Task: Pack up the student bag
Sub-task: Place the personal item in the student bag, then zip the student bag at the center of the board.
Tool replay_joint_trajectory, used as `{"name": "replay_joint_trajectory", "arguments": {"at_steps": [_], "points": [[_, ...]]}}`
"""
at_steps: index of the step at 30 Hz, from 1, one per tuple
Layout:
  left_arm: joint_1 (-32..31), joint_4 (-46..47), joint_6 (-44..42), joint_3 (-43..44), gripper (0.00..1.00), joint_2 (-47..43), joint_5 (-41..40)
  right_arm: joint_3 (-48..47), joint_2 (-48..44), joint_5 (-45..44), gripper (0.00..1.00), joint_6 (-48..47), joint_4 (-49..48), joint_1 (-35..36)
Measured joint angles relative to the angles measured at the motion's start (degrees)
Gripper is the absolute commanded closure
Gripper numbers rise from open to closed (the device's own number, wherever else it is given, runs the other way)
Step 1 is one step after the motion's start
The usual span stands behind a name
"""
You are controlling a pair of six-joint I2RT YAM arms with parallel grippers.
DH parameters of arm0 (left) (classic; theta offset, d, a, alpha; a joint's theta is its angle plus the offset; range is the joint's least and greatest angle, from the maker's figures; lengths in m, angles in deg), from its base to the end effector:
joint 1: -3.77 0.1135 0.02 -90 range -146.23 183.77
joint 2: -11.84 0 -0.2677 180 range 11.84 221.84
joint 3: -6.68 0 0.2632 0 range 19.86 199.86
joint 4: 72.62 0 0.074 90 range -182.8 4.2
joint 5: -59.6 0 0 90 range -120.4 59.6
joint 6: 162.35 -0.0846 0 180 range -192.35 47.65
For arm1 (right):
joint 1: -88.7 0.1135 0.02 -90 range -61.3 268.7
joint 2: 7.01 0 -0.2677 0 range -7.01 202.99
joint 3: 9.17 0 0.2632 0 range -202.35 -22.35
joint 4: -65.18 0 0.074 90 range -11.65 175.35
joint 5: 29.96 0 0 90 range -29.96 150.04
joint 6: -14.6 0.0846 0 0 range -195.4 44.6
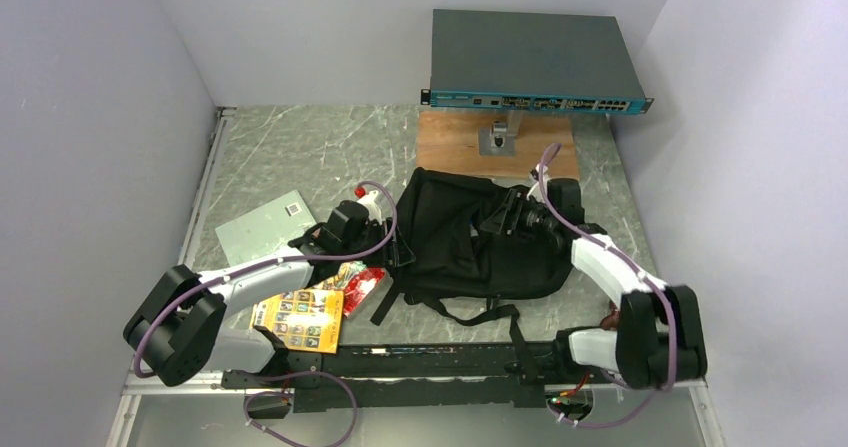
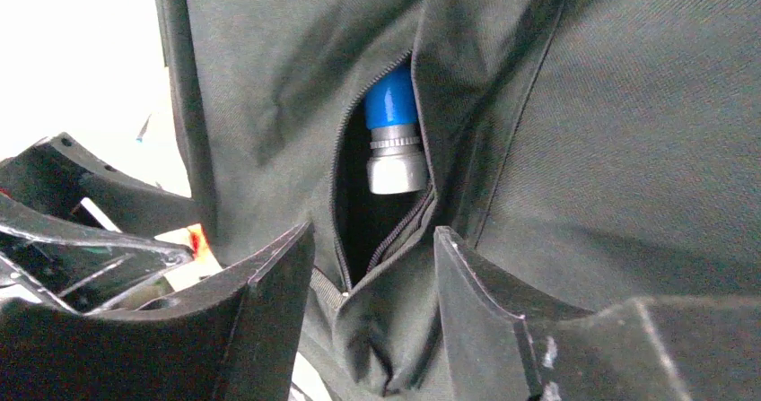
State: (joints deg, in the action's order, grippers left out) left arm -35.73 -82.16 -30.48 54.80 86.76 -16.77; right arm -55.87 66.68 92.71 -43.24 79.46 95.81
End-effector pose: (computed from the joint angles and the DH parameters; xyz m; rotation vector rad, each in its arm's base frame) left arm 0.2274 -0.2133 0.1607 0.0949 2.3893 -1.0033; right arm 0.2806 0.0810 0.1552 0.2039 2.3475 1.0003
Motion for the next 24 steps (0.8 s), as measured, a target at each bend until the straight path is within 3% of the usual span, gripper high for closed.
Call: {"name": "replay_joint_trajectory", "arguments": {"at_steps": [3,10,19,24], "points": [[0.00,-0.04,-0.04,0.00,0.41,-0.07,0.00,-3.10,-5.57,-6.25,0.44,-5.68,7.72,3.17],[-0.07,-0.96,-0.24,0.02,0.37,-1.88,0.11,-10.56,-7.96,-22.77,0.50,-14.05,18.73,25.24],[-0.13,-1.25,-0.17,0.00,0.35,-4.98,1.16,-17.90,5.97,-44.09,0.63,-21.38,26.49,41.33],[-0.22,-1.16,0.11,-0.02,0.33,-5.42,1.79,-18.45,8.96,-50.31,0.63,-22.95,27.71,43.74]]}}
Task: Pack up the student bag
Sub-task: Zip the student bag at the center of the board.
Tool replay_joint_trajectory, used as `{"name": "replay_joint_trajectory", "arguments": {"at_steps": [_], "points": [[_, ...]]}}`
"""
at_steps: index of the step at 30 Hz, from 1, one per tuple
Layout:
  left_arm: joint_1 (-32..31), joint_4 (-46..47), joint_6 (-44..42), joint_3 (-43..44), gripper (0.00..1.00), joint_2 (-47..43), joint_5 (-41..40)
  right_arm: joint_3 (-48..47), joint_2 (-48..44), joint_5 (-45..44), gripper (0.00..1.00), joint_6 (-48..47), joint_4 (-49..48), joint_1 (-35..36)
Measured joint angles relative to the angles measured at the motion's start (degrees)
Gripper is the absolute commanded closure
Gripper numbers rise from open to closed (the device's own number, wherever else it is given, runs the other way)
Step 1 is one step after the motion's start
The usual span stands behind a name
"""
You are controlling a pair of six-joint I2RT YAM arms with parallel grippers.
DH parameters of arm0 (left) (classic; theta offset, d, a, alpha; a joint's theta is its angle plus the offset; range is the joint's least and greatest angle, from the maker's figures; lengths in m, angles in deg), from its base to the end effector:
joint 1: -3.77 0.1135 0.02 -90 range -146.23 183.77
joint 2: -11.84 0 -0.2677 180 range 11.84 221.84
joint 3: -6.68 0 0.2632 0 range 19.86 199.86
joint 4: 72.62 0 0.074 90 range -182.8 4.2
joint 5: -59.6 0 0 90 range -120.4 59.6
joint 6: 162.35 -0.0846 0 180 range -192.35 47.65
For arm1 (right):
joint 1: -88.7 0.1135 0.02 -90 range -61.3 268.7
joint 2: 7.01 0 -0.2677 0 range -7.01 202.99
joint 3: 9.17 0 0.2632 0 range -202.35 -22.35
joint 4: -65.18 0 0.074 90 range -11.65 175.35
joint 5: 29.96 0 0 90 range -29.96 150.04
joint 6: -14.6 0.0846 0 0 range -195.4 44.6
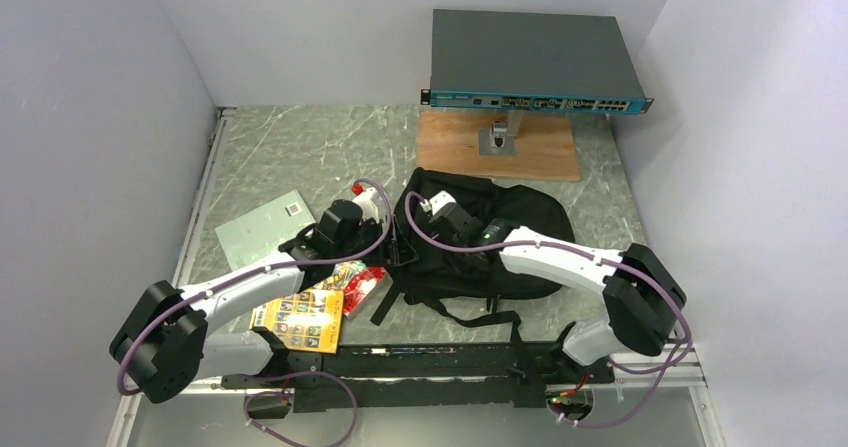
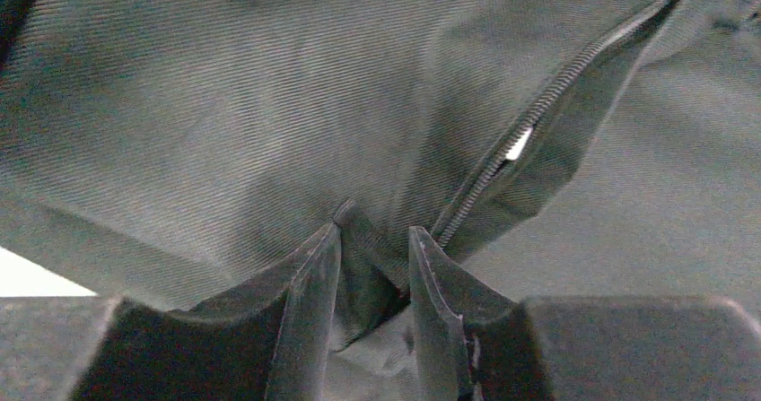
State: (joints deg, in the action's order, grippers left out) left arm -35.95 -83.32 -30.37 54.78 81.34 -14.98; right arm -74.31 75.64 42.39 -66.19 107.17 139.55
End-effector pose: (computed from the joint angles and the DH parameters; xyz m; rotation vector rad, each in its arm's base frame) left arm 0.2187 -0.2110 0.1856 0.1278 2.3209 -1.0760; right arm 0.2189 0.2283 0.1666 -0.7997 2.4046 0.0051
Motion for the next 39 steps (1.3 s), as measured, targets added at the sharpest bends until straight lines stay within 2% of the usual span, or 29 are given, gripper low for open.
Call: {"name": "replay_joint_trajectory", "arguments": {"at_steps": [9,11,14,16,17,20,23,25,28,34,39], "points": [[-0.66,1.51,1.84,-0.07,0.31,0.00,1.70,-0.11,3.26,-6.32,0.64,-0.72,-0.68,1.55],[-0.90,1.90,2.25,-0.09,0.31,0.13,2.12,-0.11,3.23,-7.58,0.70,-0.70,-1.07,1.84],[-1.38,2.95,2.62,-0.09,0.31,0.92,2.84,0.92,2.45,-9.40,0.88,-0.70,-3.48,2.01],[-1.79,3.34,2.78,-0.09,0.31,1.49,2.97,2.29,1.25,-10.45,0.97,-1.01,-5.07,2.01],[-2.01,3.50,2.89,-0.09,0.31,1.68,2.99,2.86,0.66,-10.86,1.00,-0.83,-5.55,2.01],[-2.69,3.82,3.32,-0.09,0.31,2.01,3.34,4.09,-1.09,-12.20,1.00,-0.61,-7.37,2.01],[-3.48,4.15,3.85,-0.09,0.31,2.01,3.32,4.48,-2.54,-12.41,0.91,-0.44,-8.48,2.01],[-3.69,4.15,4.07,-0.09,0.30,2.01,3.32,4.48,-2.93,-12.04,0.80,-0.22,-8.50,2.01],[-3.82,4.44,4.39,-0.09,0.22,2.01,3.34,4.48,-2.89,-10.01,0.66,-0.24,-8.11,2.01],[-3.82,9.42,6.49,-1.16,0.20,4.04,4.37,4.79,-2.19,-3.19,0.60,-0.55,-8.57,1.18],[-3.82,11.47,8.15,-3.26,0.21,6.82,4.87,5.66,-0.70,0.96,0.57,0.04,-9.86,-2.69]]}}
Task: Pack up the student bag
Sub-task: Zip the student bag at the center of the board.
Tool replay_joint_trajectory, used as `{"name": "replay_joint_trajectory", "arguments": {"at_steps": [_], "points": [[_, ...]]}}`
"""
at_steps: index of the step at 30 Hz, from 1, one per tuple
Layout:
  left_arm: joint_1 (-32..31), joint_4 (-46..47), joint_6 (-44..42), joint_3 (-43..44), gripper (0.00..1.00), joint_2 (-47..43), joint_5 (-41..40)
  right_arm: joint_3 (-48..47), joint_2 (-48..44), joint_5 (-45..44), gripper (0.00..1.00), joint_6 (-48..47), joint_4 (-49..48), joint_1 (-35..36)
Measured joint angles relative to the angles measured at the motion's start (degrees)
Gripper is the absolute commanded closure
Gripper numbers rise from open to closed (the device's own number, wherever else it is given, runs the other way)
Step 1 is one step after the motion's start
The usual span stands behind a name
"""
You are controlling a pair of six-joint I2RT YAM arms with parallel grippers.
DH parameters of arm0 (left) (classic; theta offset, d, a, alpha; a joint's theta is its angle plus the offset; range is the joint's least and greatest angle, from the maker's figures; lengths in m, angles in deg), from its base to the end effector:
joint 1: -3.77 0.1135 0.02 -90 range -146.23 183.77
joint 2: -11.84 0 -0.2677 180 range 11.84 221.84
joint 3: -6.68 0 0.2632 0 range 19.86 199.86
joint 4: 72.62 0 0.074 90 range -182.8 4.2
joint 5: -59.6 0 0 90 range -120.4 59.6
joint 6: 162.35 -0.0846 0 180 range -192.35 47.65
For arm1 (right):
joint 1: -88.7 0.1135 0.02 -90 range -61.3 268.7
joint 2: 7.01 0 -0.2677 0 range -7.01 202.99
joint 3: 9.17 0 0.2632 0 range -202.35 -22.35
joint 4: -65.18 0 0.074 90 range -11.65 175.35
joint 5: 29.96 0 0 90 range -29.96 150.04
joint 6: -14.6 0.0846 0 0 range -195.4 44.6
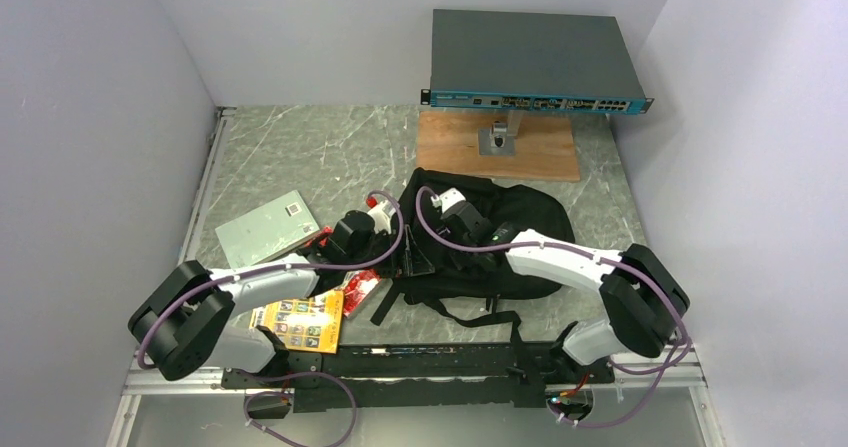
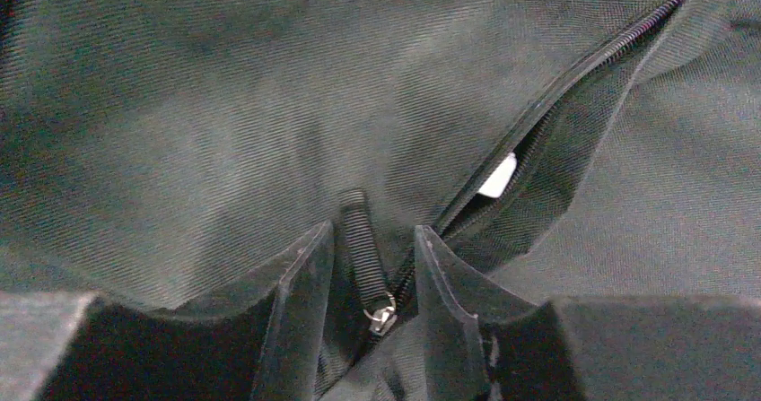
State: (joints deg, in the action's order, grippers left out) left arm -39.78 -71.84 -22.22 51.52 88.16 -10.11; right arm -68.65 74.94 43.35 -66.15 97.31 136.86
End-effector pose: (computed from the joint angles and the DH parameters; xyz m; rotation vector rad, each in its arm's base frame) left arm 0.2066 -0.2369 0.1579 0.1047 2.3741 -1.2711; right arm 0.2286 0.2189 0.1516 -0.7122 2.3627 0.0607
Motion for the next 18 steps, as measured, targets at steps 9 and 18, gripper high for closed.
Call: {"name": "replay_joint_trajectory", "arguments": {"at_steps": [9,18], "points": [[0.00,1.11,0.61,-0.90,0.20,0.24,-0.07,-0.02,2.80,7.32,0.55,1.29,-0.07,-5.14],[0.02,1.42,0.68,-0.94,0.22,0.81,0.02,-0.70,4.42,11.50,0.71,1.44,0.31,-5.81]]}}
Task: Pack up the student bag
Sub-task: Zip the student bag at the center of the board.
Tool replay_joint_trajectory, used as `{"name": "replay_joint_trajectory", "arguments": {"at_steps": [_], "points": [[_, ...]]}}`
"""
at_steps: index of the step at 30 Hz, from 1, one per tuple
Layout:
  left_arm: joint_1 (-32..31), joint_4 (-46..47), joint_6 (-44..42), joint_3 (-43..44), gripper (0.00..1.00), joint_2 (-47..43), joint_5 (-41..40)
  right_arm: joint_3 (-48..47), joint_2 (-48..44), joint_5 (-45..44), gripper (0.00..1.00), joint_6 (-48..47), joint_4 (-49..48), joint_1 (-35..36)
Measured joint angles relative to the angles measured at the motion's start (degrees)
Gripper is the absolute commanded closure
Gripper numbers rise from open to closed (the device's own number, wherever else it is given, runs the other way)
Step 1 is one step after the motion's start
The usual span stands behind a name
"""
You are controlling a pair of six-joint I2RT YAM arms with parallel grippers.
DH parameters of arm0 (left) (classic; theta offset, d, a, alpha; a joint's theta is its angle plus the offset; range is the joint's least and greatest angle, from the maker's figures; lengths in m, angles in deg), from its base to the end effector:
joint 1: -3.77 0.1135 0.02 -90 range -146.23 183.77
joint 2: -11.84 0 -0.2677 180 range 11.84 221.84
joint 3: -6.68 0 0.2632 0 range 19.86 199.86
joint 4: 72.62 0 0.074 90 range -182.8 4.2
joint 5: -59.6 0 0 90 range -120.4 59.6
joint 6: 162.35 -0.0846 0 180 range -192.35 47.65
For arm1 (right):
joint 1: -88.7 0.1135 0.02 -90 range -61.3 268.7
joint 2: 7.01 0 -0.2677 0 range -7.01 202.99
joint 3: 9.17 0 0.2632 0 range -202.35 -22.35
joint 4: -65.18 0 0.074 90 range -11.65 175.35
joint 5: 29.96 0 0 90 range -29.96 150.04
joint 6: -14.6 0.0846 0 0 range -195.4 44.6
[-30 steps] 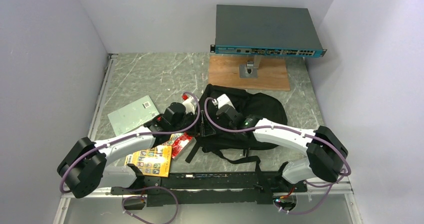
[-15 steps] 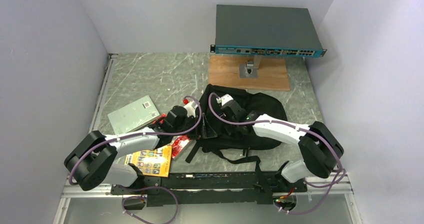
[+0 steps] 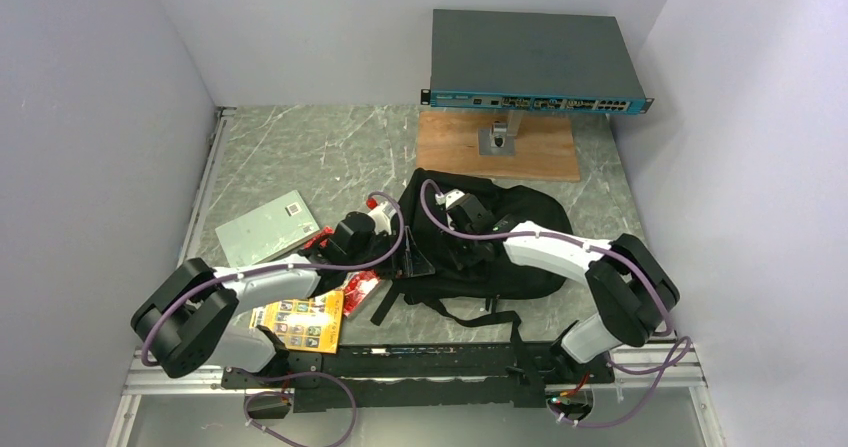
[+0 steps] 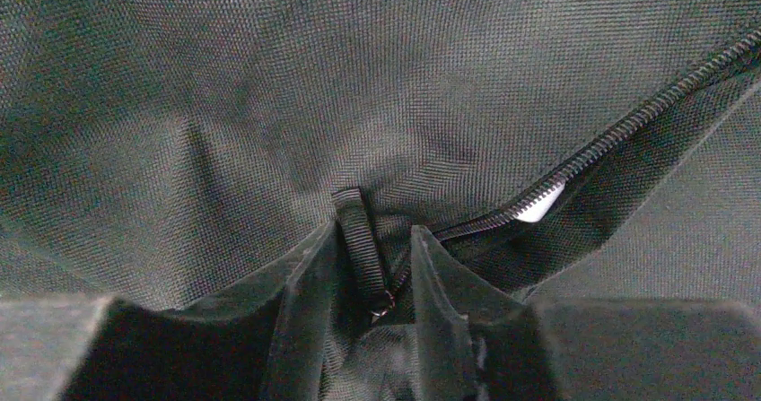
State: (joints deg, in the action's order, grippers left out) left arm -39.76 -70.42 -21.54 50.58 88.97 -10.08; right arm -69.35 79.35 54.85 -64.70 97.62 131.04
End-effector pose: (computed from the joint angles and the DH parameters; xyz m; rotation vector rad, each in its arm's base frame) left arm 0.2059 -0.2361 0.1512 0.0893 2.3843 -1.2736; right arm 0.2429 0.2110 0.1294 -0.6779 2.5139 0.2210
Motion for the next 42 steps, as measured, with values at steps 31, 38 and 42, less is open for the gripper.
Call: {"name": "replay_joint_trajectory", "arguments": {"at_steps": [31,38,42], "points": [[-18.84,-4.17,-20.55,10.21,0.20,-3.98,-18.58,3.15,-15.82,-3.39,1.00,13.38,-2.34,-4.00],[-22.73,5.84,-39.95,4.98,0.12,-0.50,-30.34,3.78,-18.71,0.09,1.00,16.00,-2.21,-6.21],[-24.06,16.70,-51.56,1.90,0.08,6.05,-35.12,4.04,-19.78,1.55,1.00,16.83,-2.21,-6.56]]}}
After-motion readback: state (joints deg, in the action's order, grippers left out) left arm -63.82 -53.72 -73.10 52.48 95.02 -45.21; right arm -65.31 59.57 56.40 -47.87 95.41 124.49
